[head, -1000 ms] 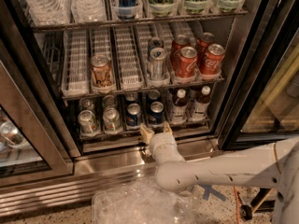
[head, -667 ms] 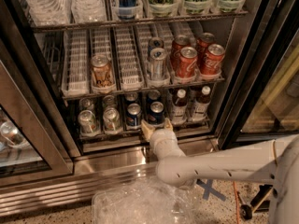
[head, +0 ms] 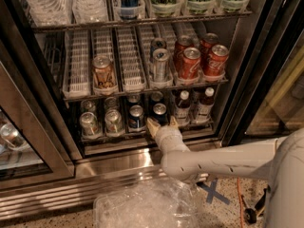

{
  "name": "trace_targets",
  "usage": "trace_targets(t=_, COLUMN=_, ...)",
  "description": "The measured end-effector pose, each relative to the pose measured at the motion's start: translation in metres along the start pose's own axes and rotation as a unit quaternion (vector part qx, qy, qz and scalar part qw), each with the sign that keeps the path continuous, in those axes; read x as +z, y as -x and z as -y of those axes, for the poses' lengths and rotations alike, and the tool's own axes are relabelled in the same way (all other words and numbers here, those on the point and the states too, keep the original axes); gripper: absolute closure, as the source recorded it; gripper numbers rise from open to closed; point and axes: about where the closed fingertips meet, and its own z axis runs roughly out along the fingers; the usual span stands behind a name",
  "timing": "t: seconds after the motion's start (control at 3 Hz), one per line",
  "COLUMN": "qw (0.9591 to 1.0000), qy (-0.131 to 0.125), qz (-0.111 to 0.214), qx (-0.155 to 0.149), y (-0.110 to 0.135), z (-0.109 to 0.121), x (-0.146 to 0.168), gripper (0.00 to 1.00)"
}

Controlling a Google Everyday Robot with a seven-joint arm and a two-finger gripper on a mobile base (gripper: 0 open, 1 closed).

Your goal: Pick pepsi can from bottom shelf of fridge

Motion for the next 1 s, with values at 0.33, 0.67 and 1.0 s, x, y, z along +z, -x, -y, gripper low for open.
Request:
trace_targets(t=0.33, qw=1.0000, qy=-0.004, qz=0.001, qx=0.006, y=0.000, z=0.009, x=0.013, gripper=0.31)
trace_targets(t=0.67, qw=0.9999, qy=-0.001, qz=0.006, qx=0.014, y=0.004, z=0.013, x=0.027, gripper=0.31)
trace_targets(t=1.0, qw=0.9997, qy=0.003, qz=0.011, qx=0.021, y=0.009, z=0.015, x=0.039, gripper=0.31)
